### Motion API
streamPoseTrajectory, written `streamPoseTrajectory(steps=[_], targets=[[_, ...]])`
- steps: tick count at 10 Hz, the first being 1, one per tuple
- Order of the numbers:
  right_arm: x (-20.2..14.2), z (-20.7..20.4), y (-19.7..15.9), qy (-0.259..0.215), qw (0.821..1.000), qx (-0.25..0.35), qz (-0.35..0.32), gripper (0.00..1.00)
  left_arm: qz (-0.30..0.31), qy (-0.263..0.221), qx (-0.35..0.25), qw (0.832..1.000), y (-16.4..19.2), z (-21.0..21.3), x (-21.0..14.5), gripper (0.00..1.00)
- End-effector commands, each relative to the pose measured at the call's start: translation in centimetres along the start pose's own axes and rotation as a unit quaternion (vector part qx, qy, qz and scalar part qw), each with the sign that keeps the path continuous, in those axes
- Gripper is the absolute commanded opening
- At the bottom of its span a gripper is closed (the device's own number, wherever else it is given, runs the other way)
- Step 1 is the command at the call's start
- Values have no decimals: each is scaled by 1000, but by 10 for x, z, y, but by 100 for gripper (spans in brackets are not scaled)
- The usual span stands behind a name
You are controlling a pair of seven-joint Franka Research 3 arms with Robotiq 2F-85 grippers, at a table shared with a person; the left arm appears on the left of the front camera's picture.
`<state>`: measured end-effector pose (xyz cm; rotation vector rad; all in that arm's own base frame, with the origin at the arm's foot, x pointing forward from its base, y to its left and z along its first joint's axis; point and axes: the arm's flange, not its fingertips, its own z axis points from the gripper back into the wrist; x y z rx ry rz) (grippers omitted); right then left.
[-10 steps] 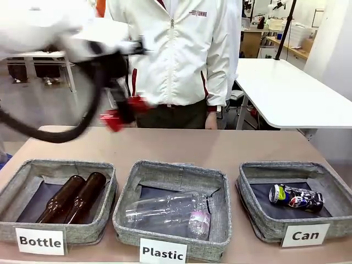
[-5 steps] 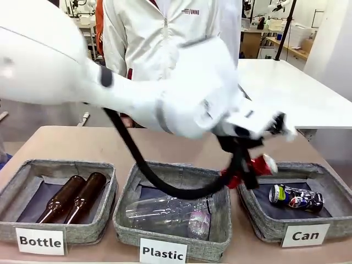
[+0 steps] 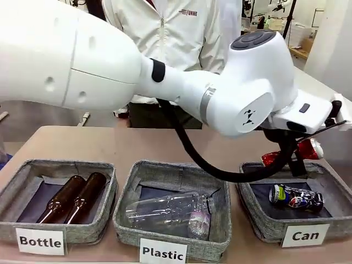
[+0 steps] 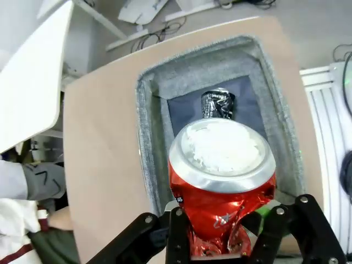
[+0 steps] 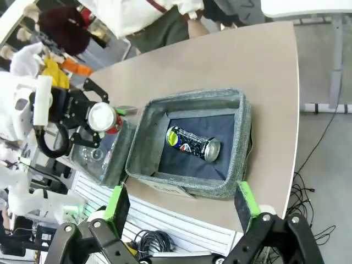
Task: Sort the can waste into the basket.
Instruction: Pick up the can waste from the table and place it in the right Fabric basket.
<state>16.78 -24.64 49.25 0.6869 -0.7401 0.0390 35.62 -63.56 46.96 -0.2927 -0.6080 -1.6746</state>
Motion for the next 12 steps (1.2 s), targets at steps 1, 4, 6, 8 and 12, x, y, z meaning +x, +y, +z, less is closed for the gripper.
streamPoseTrajectory(steps=[1, 4, 6, 8, 12], targets=[[2, -1, 4, 0, 1000, 4, 1, 100, 17, 20, -20, 999, 5, -24, 8, 26], [2, -1, 4, 0, 1000, 4, 1, 100, 15, 24, -9, 1000, 8, -25, 7, 69], [2, -1, 4, 0, 1000, 4, 1, 100, 11, 30, -9, 999, 10, -23, 6, 100], [2, -1, 4, 0, 1000, 4, 1, 100, 7, 26, -2, 1000, 10, -18, 4, 100], [2, -1, 4, 0, 1000, 4, 1, 100, 7, 19, 2, 1000, 9, -4, -3, 100]])
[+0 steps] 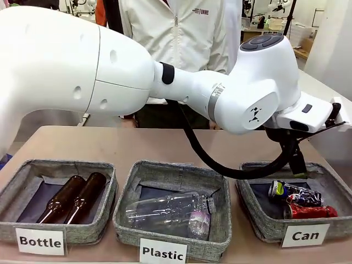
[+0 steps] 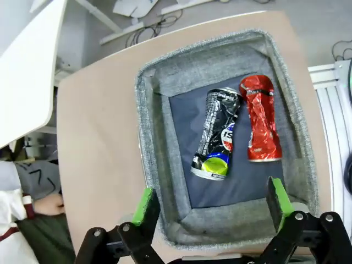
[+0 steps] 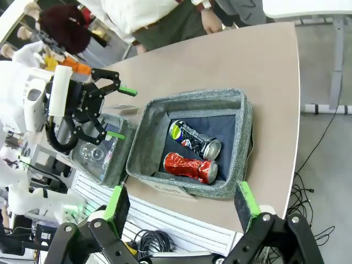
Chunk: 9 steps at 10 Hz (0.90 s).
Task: Sort the can waste into the basket.
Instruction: Pick up the can waste from the table and place it in the right Fabric basket.
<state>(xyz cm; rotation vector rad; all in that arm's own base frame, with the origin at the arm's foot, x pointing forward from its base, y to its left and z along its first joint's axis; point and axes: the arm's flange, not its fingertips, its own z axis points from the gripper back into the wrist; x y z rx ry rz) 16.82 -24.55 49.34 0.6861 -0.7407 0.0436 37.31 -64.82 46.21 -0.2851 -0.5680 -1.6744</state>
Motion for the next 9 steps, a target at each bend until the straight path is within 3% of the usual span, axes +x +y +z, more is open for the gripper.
streamPoseTrajectory(steps=[1, 3, 4, 7, 9], targets=[[1, -1, 2, -1, 1000, 4, -1, 100, 7, 0, 17, 1000, -5, 19, -11, 100], [0, 0, 0, 0, 1000, 0, 0, 100, 63, 26, -16, 998, 1, 52, -32, 100], [7, -9, 10, -5, 999, 31, 15, 100, 79, 41, -30, 996, -1, 76, -56, 100], [53, -104, 52, 18, 994, 85, 66, 100, 179, 34, -87, 979, -3, 172, -138, 100], [77, -169, 90, 30, 988, 122, 85, 100, 285, -1, -70, 956, -8, 233, -201, 100]])
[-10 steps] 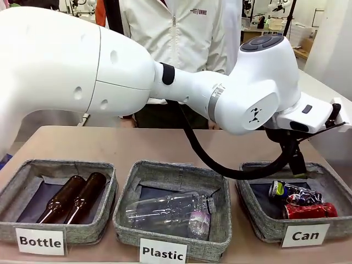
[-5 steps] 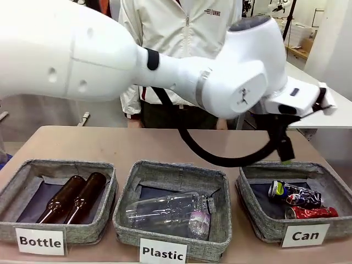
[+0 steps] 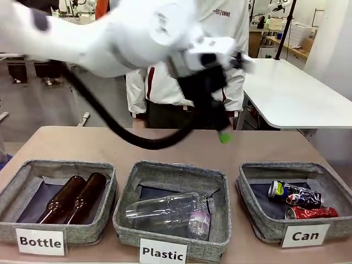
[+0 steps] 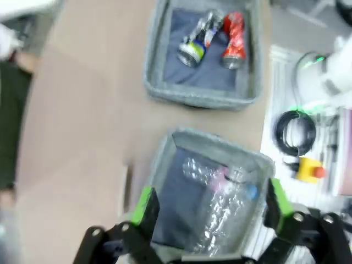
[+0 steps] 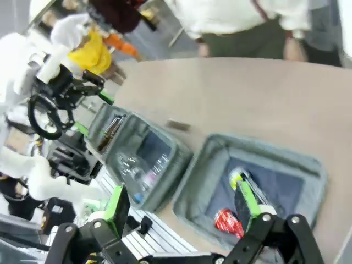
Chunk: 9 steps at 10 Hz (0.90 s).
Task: Sort the can waste into the basket.
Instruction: Pick up the can waste from the table and place it in the right Fabric basket.
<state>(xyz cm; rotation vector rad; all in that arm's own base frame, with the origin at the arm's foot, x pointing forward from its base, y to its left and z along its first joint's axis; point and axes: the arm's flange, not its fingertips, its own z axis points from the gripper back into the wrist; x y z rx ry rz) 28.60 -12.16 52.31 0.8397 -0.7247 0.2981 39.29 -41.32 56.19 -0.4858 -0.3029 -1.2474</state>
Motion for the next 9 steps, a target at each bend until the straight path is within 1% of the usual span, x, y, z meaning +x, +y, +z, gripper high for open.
streamPoseTrajectory(steps=[1, 2, 3, 4, 5, 6, 7, 8, 9], targets=[[11, -74, 7, -5, 1000, 22, 8, 100, 120, -27, -15, 992, 6, 55, -87, 100], [21, -103, 18, -26, 998, 60, -16, 100, 182, -73, -44, 980, 18, 95, -133, 100], [31, -120, 18, -41, 994, 89, -45, 100, 230, -112, -59, 965, 30, 123, -174, 100], [32, -132, 18, -47, 987, 124, -86, 100, 256, -143, -91, 952, 37, 145, -217, 100], [31, -140, 16, -38, 982, 147, -112, 100, 272, -169, -145, 936, 48, 164, -260, 100], [25, -143, 7, -22, 977, 143, -156, 100, 298, -231, -181, 908, 65, 177, -312, 100], [22, -142, 1, -3, 976, 124, -179, 100, 323, -298, -190, 878, 82, 186, -357, 100], [19, -135, -6, 8, 975, 114, -193, 100, 358, -342, -212, 843, 98, 188, -399, 100], [17, -123, -14, 3, 977, 83, -198, 100, 377, -373, -199, 824, 118, 182, -439, 100]])
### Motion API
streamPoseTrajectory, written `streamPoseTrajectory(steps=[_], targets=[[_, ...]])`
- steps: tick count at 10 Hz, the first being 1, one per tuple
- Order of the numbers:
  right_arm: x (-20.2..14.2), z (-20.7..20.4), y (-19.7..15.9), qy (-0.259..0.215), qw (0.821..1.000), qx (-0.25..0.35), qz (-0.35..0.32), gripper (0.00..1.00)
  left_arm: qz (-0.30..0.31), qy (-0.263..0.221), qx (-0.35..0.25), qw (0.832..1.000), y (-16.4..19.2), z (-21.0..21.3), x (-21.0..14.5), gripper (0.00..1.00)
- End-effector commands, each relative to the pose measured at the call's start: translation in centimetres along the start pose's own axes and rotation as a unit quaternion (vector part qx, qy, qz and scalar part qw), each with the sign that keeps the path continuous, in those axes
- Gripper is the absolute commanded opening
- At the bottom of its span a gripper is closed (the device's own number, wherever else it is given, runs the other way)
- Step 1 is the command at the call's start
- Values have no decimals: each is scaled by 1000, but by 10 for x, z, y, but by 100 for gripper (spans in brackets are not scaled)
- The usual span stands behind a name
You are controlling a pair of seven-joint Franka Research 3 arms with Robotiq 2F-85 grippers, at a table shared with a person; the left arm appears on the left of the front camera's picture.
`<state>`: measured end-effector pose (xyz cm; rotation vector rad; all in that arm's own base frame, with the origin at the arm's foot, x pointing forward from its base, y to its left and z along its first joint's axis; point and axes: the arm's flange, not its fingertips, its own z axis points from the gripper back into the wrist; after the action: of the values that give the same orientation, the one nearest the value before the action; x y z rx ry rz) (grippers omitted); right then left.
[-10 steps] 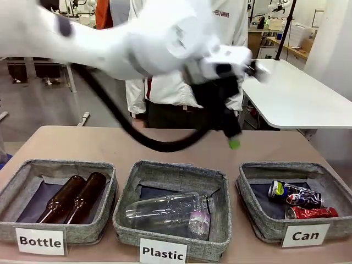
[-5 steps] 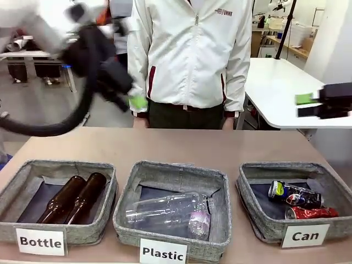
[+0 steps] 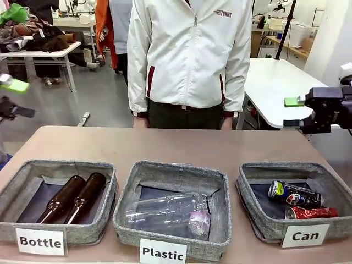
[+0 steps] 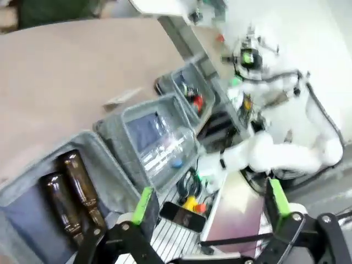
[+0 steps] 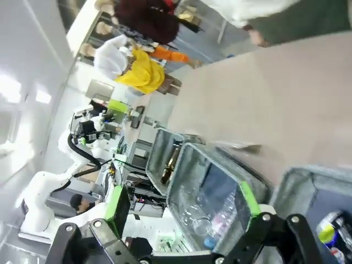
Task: Sort the can waste into the basket.
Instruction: Pick up the can waste from the table and place it in the right Fabric basket.
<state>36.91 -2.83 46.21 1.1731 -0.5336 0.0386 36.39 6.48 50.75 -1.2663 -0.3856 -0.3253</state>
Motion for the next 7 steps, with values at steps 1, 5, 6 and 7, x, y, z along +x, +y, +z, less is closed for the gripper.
streamPoseTrajectory(steps=[1, 5, 6, 7], targets=[[0, -10, 8, 1, 1000, 18, 14, 100, -31, 54, 15, 998, -34, -35, 11, 100], [0, -10, 8, 1, 1000, 18, 14, 100, -31, 54, 15, 998, -34, -35, 11, 100], [0, -10, 8, 1, 1000, 18, 14, 100, -31, 54, 15, 998, -34, -35, 11, 100], [0, -10, 8, 1, 1000, 18, 14, 100, -31, 54, 15, 998, -34, -35, 11, 100]])
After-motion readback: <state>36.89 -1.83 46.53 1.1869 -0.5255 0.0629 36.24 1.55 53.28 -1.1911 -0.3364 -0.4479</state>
